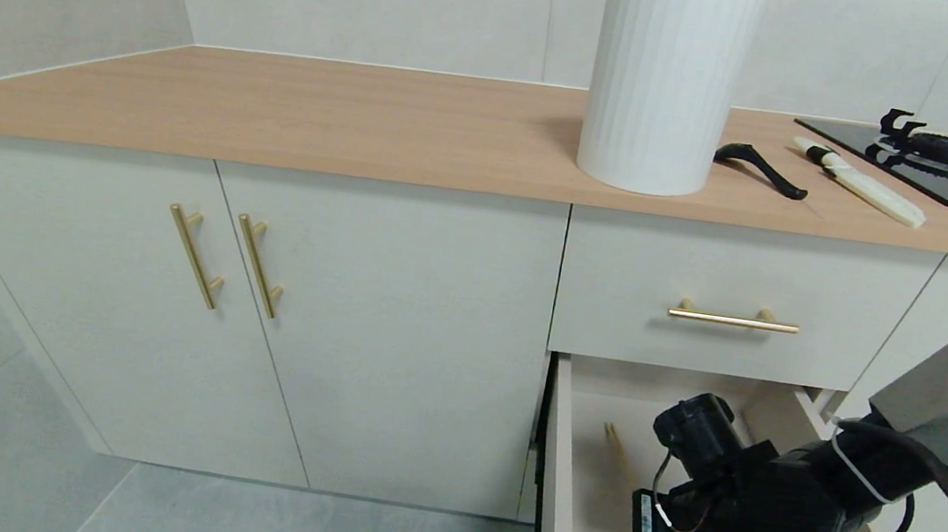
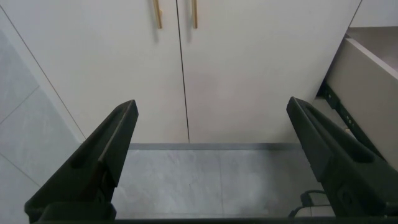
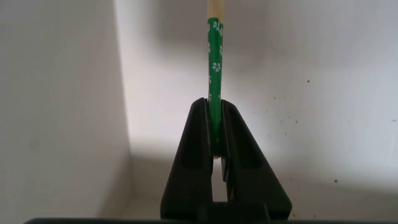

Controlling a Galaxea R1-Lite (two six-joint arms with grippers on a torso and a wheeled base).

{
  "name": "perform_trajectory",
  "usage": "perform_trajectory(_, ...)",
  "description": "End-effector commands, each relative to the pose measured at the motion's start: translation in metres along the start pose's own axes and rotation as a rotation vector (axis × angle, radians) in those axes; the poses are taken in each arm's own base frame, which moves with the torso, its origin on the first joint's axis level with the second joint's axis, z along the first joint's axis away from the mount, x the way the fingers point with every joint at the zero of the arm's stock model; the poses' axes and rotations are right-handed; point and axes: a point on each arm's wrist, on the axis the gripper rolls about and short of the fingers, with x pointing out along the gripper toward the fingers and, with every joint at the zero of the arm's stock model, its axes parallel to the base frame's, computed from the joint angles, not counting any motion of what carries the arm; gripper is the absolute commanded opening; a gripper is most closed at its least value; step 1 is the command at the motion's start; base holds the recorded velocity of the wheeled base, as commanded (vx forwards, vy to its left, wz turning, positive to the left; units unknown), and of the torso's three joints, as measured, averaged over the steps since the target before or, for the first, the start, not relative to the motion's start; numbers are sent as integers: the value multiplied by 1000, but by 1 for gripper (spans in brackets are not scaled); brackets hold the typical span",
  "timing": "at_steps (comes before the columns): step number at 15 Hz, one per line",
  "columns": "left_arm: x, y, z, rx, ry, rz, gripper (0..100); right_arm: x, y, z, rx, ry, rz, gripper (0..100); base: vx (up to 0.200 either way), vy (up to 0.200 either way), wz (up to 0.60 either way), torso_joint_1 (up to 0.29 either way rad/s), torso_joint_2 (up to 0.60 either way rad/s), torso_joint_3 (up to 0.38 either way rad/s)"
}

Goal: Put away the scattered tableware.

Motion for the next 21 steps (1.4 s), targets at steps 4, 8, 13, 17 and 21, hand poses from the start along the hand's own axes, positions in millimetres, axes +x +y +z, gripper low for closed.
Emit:
perform_trajectory(4,0,0,0,0,0,0,100,14,-1,-5,-6,37,-23,0,0,0,0,0,0,0)
perform_trajectory(8,0,0,0,0,0,0,100,16,-1,-6,-6,41,-25,0,0,0,0,0,0,0)
perform_trajectory(13,0,0,0,0,0,0,100,16,-2,-6,-6,39,-31,100,0,0,0,0,0,0)
perform_trajectory(17,0,0,0,0,0,0,100,16,-2,-6,-6,39,-31,100,0,0,0,0,0,0)
perform_trajectory(21,0,0,0,0,0,0,100,-20,0,6,5,-47,-1,100,0,0,0,0,0,0)
